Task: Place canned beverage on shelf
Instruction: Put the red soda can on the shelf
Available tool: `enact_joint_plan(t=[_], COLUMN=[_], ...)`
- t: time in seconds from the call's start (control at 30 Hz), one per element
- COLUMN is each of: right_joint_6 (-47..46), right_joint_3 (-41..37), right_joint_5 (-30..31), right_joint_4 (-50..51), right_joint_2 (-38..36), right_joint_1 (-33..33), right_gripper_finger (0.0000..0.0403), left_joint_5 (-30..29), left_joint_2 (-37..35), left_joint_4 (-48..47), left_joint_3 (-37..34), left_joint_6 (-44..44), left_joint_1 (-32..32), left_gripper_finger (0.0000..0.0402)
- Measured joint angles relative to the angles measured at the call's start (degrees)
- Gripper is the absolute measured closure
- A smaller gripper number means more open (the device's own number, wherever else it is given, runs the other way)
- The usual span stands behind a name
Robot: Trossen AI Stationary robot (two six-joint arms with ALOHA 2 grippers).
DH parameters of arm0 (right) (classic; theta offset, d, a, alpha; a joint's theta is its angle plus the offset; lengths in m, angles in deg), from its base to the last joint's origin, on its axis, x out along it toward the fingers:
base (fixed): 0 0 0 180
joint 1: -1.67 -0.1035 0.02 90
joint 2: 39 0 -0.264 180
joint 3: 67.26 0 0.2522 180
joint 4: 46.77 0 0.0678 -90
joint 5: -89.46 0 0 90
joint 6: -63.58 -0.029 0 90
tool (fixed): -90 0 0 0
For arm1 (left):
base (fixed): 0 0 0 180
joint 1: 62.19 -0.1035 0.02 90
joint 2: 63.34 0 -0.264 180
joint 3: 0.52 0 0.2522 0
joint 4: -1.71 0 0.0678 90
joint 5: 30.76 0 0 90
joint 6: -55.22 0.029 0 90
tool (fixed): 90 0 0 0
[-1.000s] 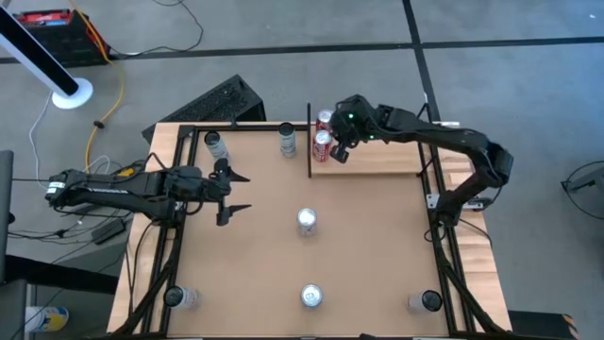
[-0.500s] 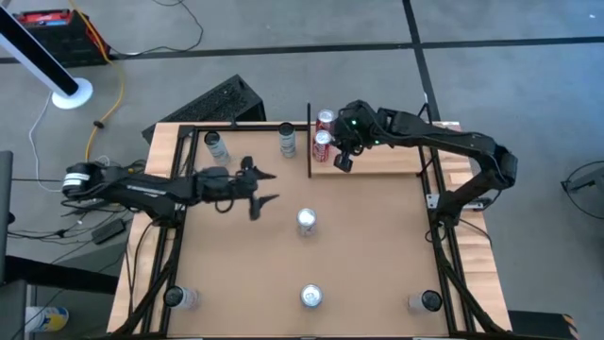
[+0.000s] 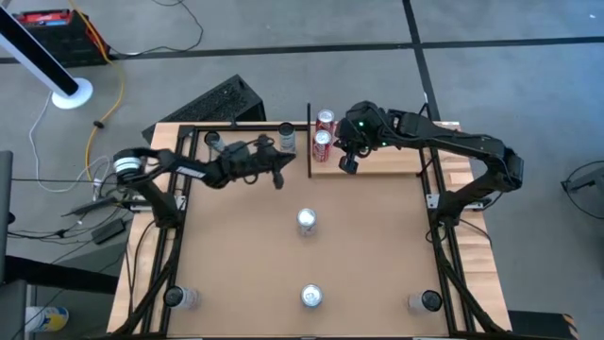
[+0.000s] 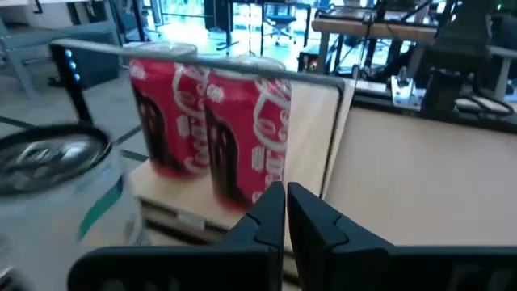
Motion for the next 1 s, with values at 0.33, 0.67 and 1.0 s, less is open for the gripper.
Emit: enact_joint_plan(t=[0.33, 0.67, 1.0], right_joint_6=[0.3, 1.2, 1.7], right_joint_3=[0.0, 0.0, 0.0], right_joint_5=[0.0, 0.1, 0.1], right_joint_4=[0.0, 0.8, 1.5], right_joint_2=[0.0, 0.0, 0.0], right_joint_1=[0.1, 0.5, 0.5], right_gripper_finger=[0.0382, 0.0382, 0.0382], left_joint_5=[-2.7, -2.9, -2.9], left_joint_2=[10.8, 15.6, 15.6], left_joint_4=[-3.8, -12.0, -13.1], left_joint_3=[10.9, 18.7, 20.0], left_joint_6=[0.1, 2.5, 4.0], left_joint_1=[-0.5, -1.0, 0.1], left_gripper_finger=[0.0401, 0.0401, 0.0401])
